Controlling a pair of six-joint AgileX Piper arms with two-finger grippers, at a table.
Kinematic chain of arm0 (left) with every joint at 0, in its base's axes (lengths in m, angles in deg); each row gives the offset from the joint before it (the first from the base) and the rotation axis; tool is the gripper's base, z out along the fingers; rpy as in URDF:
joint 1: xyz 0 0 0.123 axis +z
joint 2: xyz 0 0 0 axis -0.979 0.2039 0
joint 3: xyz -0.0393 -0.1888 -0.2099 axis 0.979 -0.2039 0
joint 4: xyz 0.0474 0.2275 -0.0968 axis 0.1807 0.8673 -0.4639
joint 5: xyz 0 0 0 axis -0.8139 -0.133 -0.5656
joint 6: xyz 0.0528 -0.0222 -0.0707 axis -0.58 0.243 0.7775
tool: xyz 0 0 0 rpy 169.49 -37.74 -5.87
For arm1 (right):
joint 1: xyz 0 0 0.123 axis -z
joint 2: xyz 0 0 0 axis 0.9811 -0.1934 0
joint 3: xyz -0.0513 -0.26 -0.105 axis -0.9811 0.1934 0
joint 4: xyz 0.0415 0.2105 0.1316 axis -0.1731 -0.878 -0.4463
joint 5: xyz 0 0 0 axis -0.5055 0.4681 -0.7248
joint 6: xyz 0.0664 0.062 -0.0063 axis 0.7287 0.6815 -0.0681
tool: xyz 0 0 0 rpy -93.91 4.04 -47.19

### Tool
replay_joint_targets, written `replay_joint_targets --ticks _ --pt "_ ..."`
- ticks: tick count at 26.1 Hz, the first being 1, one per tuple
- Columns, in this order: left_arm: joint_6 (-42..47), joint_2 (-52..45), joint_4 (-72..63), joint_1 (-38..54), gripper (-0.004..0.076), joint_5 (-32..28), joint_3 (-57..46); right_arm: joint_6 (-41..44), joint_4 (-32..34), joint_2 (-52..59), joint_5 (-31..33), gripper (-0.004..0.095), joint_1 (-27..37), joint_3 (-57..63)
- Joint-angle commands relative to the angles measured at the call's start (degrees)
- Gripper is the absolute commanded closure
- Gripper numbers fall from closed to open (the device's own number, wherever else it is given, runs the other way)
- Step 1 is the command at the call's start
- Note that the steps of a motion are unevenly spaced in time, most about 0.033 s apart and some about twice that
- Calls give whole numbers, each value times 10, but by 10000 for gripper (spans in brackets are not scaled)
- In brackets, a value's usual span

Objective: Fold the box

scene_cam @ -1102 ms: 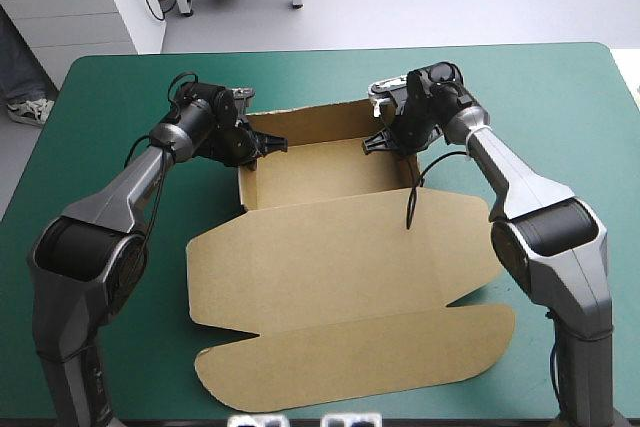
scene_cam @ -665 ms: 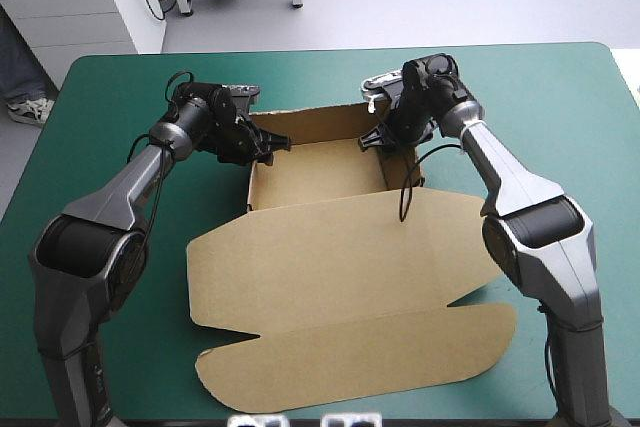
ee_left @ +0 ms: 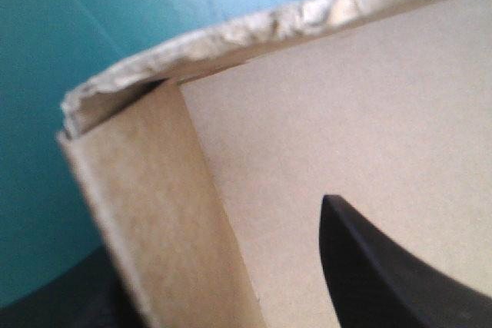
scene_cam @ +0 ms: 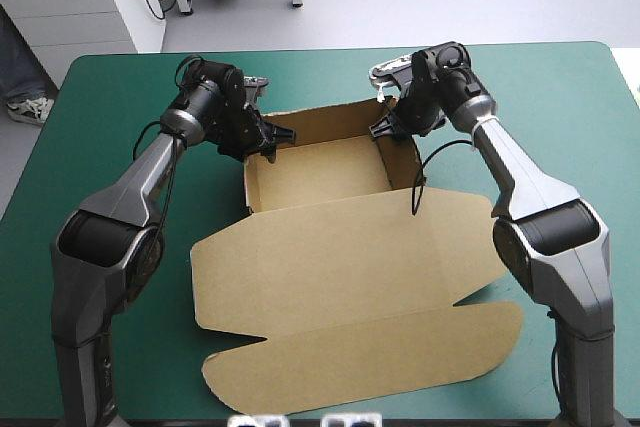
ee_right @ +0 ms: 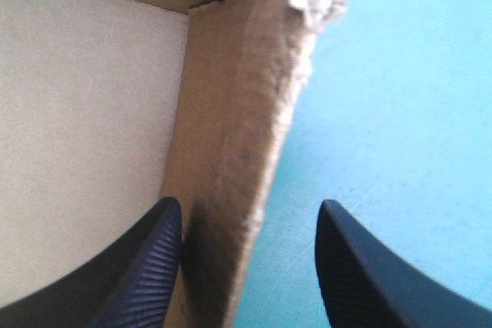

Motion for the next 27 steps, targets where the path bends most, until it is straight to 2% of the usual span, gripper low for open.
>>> replay_joint_targets --ticks 1,12,14,15,18,21,22,27 --pt "7 -38 -7 -2 309 35 19 -4 9 55 8 407 9 -18" --pt "7 -126 22 -2 316 35 19 -4 -16 125 8 410 9 -24" --pt "7 -147 16 -2 332 35 19 -4 -16 145 8 410 9 -24" --pt "7 -168 6 -2 374 35 19 -2 -16 164 8 424 9 -24" --pt "0 -209 5 -3 528 35 19 -2 -16 201 8 563 9 -24" --pt "-51 -253 8 -5 733 35 19 -11 -16 240 8 847 9 -24" --pt "-57 -270 17 -10 732 35 19 -20 -16 253 8 929 9 -23" --pt "-62 -352 102 -41 732 35 8 -24 -16 303 8 924 7 -22"
